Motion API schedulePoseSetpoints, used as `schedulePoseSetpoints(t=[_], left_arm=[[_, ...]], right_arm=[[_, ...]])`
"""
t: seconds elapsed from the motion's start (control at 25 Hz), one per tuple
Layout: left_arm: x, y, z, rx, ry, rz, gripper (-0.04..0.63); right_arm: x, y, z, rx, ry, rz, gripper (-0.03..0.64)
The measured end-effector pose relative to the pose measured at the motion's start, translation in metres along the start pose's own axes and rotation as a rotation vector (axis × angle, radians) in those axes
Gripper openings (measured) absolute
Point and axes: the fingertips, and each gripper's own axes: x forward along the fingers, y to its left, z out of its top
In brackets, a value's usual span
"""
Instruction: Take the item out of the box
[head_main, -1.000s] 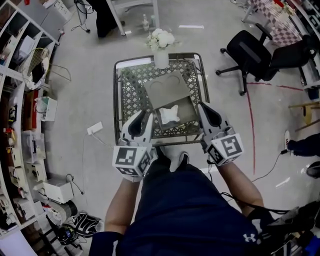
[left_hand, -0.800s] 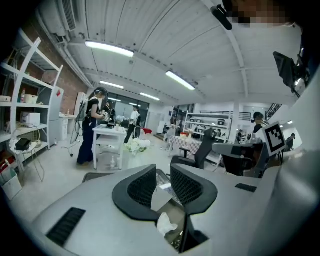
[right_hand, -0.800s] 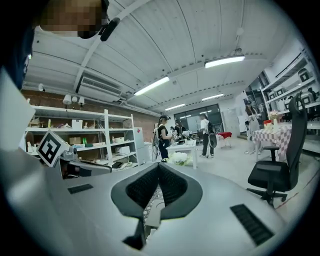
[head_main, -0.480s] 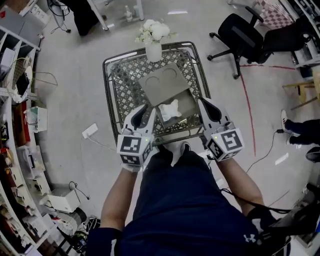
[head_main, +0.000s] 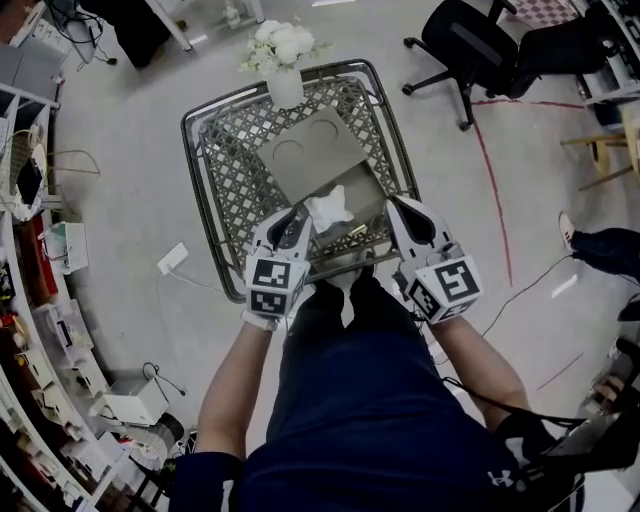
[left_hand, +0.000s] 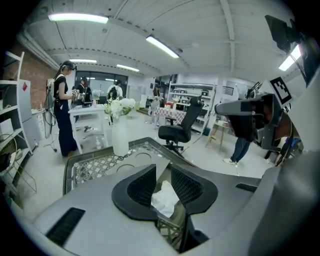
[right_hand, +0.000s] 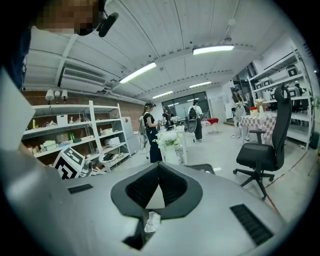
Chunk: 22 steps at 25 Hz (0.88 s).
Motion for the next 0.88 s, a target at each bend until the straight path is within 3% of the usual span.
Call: schedulePoseSetpoints(t=[0.88], left_arm=[[0.095,-0.033,-0.105,0.136,0.344,-0.066,0.153]], right_arm=[[-0.012,-0.046,-0.046,0.074,0.088,-0.005,0.002]])
